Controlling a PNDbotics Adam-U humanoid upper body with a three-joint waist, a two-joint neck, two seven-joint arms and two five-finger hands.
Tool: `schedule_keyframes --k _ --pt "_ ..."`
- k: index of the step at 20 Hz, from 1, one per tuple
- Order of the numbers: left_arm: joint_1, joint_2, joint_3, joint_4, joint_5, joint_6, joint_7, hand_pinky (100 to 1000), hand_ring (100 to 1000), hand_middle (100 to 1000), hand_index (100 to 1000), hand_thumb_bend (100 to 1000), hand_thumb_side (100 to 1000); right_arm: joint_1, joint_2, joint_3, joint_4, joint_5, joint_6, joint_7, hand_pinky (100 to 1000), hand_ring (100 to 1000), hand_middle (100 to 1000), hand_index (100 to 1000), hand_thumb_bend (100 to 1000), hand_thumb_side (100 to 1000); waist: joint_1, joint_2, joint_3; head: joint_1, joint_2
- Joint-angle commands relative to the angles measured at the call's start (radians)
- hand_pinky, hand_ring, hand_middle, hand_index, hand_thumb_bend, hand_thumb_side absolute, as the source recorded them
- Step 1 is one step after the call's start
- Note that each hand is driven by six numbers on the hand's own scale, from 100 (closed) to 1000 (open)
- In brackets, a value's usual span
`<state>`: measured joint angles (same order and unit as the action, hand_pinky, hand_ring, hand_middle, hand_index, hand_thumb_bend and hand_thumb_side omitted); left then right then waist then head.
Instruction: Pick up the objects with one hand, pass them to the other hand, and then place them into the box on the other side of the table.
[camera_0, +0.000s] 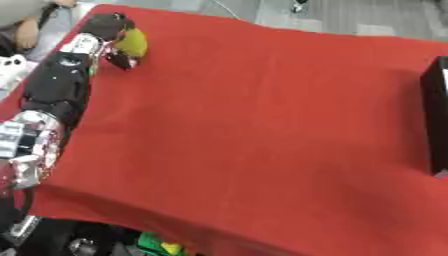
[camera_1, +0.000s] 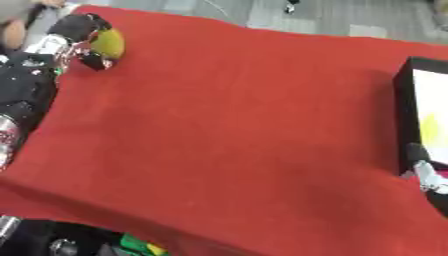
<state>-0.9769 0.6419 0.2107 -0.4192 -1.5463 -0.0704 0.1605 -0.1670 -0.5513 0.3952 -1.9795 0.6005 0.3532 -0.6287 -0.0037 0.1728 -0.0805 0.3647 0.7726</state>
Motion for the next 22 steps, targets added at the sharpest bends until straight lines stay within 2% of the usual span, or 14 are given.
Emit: schedule_keyframes --k 1,3,6,9,11,13,15,16,18,20,22 --pt "-0.013 0.038 -0.003 -0.009 -0.007 0.052 0.082 804 766 789 882 442 260 -0.003 -0.007 -0.002 -0.02 -0.007 0.001 -0.007 696 906 702 1000 572 505 0.0 -0.01 -0.002 0.003 -0.003" --pt "-0.011 0.036 -0.005 -0.001 -0.005 0.075 0.125 813 782 806 891 446 255 -0.002 -0.005 -0.001 -0.02 -0.01 0.002 -0.007 695 906 700 1000 571 506 -0.001 -0.009 -0.002 0.003 -0.003" --pt "-0.007 0.033 -0.016 0.029 0.003 0.086 0.133 826 802 829 902 395 286 -0.003 -0.003 0.002 -0.02 -0.012 0.002 -0.007 695 906 697 1000 568 508 -0.003 -0.007 -0.003 0.004 -0.003" --pt "-0.004 0.033 -0.032 0.071 0.015 0.079 0.068 822 795 827 892 358 317 -0.003 0.0 0.004 -0.02 -0.013 0.002 -0.007 695 906 694 1000 568 508 -0.004 -0.004 -0.005 0.006 -0.003" --pt "-0.002 0.034 -0.041 0.09 0.023 0.075 0.017 811 769 786 830 335 325 -0.002 0.001 0.005 -0.02 -0.014 0.003 -0.007 695 906 693 1000 564 509 -0.005 -0.003 -0.007 0.005 -0.003" --pt "0.001 0.034 -0.046 0.096 0.026 0.081 -0.004 782 718 725 773 308 308 0.0 0.003 0.005 -0.02 -0.016 0.004 -0.009 694 906 690 1000 547 524 -0.006 -0.002 -0.007 0.002 -0.003" --pt "0.004 0.034 -0.046 0.092 0.024 0.09 0.006 731 623 613 687 262 264 0.002 0.004 0.005 -0.02 -0.021 0.006 -0.013 693 906 687 1000 532 523 -0.006 -0.002 -0.007 0.0 -0.003" --pt "0.005 0.034 -0.044 0.087 0.023 0.098 0.025 686 555 533 626 196 225 0.002 0.004 0.005 -0.02 -0.024 0.007 -0.015 692 906 687 1000 530 524 -0.006 -0.002 -0.007 -0.001 -0.003" --pt "0.005 0.033 -0.032 0.069 0.029 0.119 0.089 629 471 443 529 100 188 0.003 0.004 0.006 -0.02 -0.027 0.008 -0.018 692 906 686 1000 525 527 -0.006 -0.004 -0.006 -0.003 -0.003" --pt "0.003 0.033 -0.016 0.044 0.051 0.132 0.17 578 395 349 426 100 206 0.005 0.004 0.005 -0.02 -0.029 0.009 -0.021 692 906 685 1000 521 528 -0.006 -0.006 -0.005 -0.006 -0.003" --pt "0.0 0.033 -0.003 0.015 0.088 0.123 0.249 559 370 318 386 100 251 0.006 0.003 0.005 -0.02 -0.031 0.01 -0.023 691 906 685 1000 519 529 -0.005 -0.008 -0.003 -0.009 -0.003"
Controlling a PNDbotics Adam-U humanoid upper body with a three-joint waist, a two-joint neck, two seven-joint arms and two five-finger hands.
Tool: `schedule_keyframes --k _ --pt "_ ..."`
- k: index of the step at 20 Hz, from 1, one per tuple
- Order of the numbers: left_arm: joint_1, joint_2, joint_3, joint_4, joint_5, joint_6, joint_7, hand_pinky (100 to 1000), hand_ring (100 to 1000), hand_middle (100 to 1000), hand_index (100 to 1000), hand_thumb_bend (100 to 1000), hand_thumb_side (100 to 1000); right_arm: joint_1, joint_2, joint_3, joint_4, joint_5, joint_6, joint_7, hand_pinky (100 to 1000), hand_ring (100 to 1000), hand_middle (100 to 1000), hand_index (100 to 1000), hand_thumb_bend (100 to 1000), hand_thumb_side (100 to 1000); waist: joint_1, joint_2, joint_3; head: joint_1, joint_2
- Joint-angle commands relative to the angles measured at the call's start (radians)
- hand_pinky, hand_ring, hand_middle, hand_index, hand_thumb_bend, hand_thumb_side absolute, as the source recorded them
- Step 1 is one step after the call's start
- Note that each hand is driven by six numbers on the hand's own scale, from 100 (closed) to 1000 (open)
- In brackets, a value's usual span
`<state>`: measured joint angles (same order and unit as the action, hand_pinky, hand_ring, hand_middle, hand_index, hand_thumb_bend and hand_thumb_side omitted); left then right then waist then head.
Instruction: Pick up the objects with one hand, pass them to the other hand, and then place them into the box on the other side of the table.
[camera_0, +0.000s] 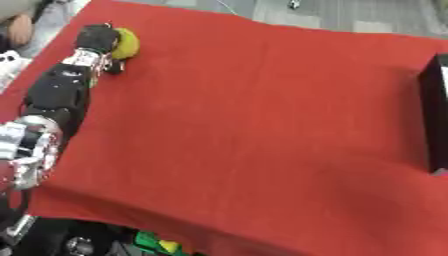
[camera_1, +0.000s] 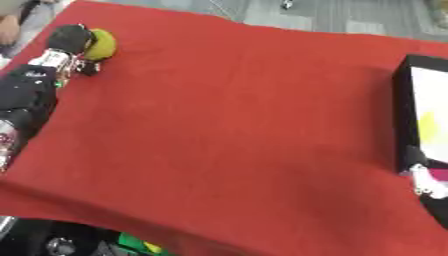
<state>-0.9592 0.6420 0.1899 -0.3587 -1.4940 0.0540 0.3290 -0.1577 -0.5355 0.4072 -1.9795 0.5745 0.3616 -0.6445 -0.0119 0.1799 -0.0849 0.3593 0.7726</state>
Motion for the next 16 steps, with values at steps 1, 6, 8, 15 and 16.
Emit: schedule_keyframes --k 1,6,8,15,16 --pt "-0.021 0.034 0.024 -0.065 0.059 -0.015 0.115 554 362 308 372 100 273 -0.003 -0.014 -0.007 -0.02 -0.006 0.003 -0.008 691 905 684 1000 518 530 0.003 -0.017 0.002 -0.004 -0.003" --pt "-0.033 0.051 0.032 -0.171 0.167 -0.115 0.172 544 344 284 331 100 344 0.0 -0.018 -0.007 -0.02 -0.01 0.003 -0.009 692 905 684 1000 513 532 0.008 -0.029 0.006 -0.01 -0.003" --pt "-0.036 0.058 0.031 -0.229 0.205 -0.161 0.156 537 334 271 309 100 380 0.0 -0.021 -0.006 -0.02 -0.012 0.003 -0.009 696 904 684 1000 511 533 0.009 -0.034 0.008 -0.014 -0.003" --pt "0.007 0.037 0.009 -0.434 0.491 -0.323 -0.029 520 308 248 279 100 414 -0.016 -0.025 0.002 -0.02 -0.003 -0.021 0.01 703 900 685 1000 506 537 0.007 -0.055 0.014 -0.052 -0.003" --pt "0.018 0.031 0.0 -0.467 0.545 -0.345 -0.067 519 305 246 276 100 414 -0.022 -0.024 0.005 -0.02 0.001 -0.029 0.017 704 899 686 1000 504 538 0.006 -0.057 0.015 -0.061 -0.003"
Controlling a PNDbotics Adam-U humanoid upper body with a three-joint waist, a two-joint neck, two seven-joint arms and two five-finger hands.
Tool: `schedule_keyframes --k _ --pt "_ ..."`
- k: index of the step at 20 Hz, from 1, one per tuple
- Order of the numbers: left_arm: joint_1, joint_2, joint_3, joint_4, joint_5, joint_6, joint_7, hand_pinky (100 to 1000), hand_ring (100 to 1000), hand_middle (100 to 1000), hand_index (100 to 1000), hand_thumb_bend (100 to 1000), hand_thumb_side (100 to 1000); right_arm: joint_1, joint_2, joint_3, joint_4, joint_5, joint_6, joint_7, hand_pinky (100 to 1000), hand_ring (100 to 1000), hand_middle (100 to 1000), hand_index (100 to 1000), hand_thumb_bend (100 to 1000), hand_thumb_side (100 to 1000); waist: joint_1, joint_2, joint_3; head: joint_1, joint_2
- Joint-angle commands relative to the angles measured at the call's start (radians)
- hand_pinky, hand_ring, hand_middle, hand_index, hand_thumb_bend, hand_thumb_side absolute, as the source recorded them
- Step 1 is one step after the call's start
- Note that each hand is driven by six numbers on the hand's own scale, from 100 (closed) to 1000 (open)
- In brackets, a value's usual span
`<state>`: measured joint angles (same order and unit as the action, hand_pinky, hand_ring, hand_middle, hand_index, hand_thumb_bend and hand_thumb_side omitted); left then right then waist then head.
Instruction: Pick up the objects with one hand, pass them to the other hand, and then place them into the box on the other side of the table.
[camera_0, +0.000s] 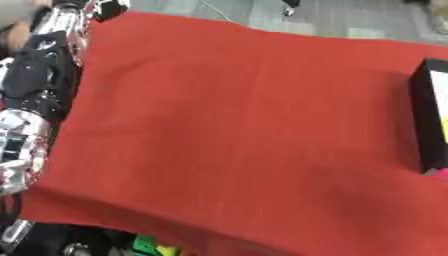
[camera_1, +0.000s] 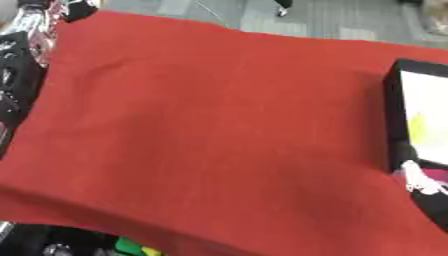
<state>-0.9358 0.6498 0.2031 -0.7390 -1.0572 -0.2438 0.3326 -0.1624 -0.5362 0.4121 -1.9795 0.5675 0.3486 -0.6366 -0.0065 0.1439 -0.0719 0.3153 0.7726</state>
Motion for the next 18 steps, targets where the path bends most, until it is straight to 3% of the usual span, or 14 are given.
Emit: schedule_keyframes --k 1,5,15,16,17,18 --pt "0.006 0.016 -0.028 -0.121 0.166 -0.072 -0.114 520 304 245 275 100 412 -0.024 -0.022 0.004 -0.02 0.013 -0.026 0.017 706 898 687 1000 503 539 0.0 -0.024 0.004 -0.028 -0.003" --pt "0.044 0.0 -0.096 -0.245 0.343 -0.152 -0.269 531 310 251 282 100 387 -0.055 -0.017 0.021 -0.02 0.031 -0.07 0.053 710 894 689 1000 496 541 -0.002 -0.032 0.01 -0.07 -0.003" --pt "0.08 -0.032 -0.303 -0.441 0.532 -0.352 -0.532 564 329 269 301 100 298 -0.136 0.0 0.097 -0.02 0.058 -0.206 0.208 722 890 692 983 514 488 0.001 -0.042 0.015 -0.172 -0.003" --pt "0.079 -0.043 -0.321 -0.452 0.558 -0.363 -0.561 563 324 268 300 100 297 -0.149 0.005 0.109 -0.02 0.058 -0.22 0.23 722 891 690 978 640 497 0.001 -0.042 0.015 -0.18 -0.003" --pt "0.078 -0.053 -0.338 -0.46 0.594 -0.373 -0.593 562 326 266 298 100 294 -0.161 0.01 0.12 -0.02 0.057 -0.233 0.249 723 891 693 975 520 479 0.002 -0.042 0.015 -0.188 -0.003" --pt "0.075 -0.064 -0.352 -0.471 0.621 -0.378 -0.625 562 325 266 297 100 293 -0.174 0.016 0.131 -0.02 0.055 -0.245 0.268 724 893 695 975 524 477 0.002 -0.043 0.015 -0.196 -0.003"
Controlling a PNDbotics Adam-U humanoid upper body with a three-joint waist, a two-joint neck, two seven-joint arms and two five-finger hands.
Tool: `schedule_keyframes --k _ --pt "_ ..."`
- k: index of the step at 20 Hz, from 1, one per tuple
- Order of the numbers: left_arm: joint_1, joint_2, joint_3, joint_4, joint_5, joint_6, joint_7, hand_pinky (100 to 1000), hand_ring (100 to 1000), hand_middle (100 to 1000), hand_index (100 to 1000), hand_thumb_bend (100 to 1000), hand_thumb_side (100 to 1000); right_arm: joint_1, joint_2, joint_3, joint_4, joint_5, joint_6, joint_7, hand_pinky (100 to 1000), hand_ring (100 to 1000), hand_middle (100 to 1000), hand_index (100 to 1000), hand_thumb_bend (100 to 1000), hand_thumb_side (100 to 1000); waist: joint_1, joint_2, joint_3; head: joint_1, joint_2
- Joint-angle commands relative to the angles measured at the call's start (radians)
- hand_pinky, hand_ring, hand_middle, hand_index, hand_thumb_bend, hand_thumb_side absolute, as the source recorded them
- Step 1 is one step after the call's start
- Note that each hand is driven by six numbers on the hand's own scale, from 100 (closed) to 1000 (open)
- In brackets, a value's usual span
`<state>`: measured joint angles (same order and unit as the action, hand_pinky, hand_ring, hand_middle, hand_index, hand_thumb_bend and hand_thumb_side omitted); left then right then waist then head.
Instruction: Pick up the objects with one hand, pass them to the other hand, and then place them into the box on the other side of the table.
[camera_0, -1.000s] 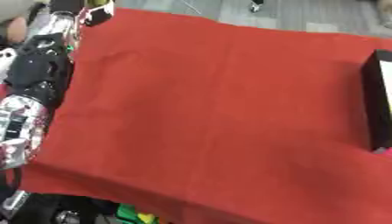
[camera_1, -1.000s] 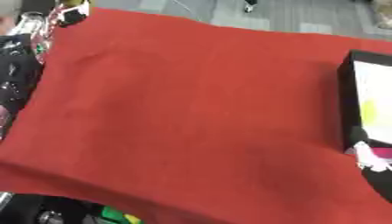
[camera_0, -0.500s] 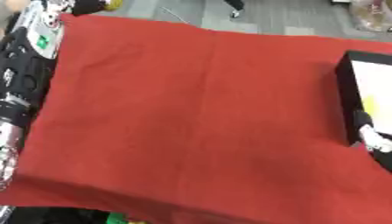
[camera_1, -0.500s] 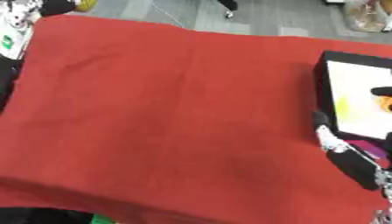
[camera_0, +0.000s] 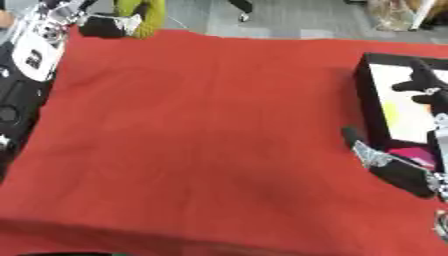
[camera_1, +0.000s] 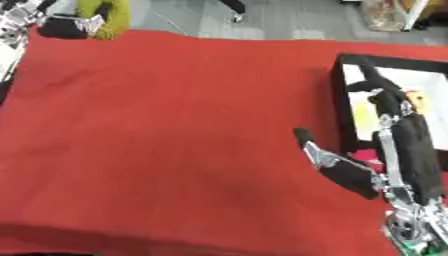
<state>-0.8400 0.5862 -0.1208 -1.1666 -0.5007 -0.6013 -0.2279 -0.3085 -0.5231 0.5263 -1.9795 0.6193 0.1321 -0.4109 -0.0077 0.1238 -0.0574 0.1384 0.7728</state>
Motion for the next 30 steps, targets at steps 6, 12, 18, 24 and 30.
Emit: schedule_keyframes --k 6,12,18,24,30 --pt "-0.038 -0.061 -0.105 -0.121 0.215 -0.027 -0.224 563 320 262 293 100 288 -0.066 0.029 0.072 -0.02 -0.023 -0.091 0.119 728 911 722 976 584 445 0.004 -0.022 0.001 -0.073 -0.003" --pt "-0.057 -0.092 -0.179 -0.168 0.361 -0.02 -0.384 563 318 261 291 100 277 -0.036 0.034 0.113 -0.02 -0.073 -0.172 0.14 733 946 767 977 644 426 0.004 -0.02 0.004 -0.104 -0.003" --pt "-0.062 -0.105 -0.232 -0.193 0.452 -0.006 -0.494 565 321 263 292 100 269 -0.023 0.034 0.136 -0.02 -0.112 -0.181 0.156 735 962 793 980 668 423 0.003 -0.02 0.008 -0.113 -0.003" --pt "-0.061 -0.107 -0.253 -0.2 0.503 0.012 -0.557 566 322 264 292 100 265 -0.018 0.035 0.149 -0.02 -0.114 -0.175 0.173 736 966 800 978 673 418 0.002 -0.021 0.012 -0.124 -0.003" --pt "-0.063 -0.104 -0.266 -0.202 0.527 0.015 -0.591 566 320 264 293 100 263 -0.014 0.031 0.148 -0.02 -0.097 -0.136 0.192 738 965 801 974 665 401 0.002 -0.023 0.014 -0.146 -0.003"
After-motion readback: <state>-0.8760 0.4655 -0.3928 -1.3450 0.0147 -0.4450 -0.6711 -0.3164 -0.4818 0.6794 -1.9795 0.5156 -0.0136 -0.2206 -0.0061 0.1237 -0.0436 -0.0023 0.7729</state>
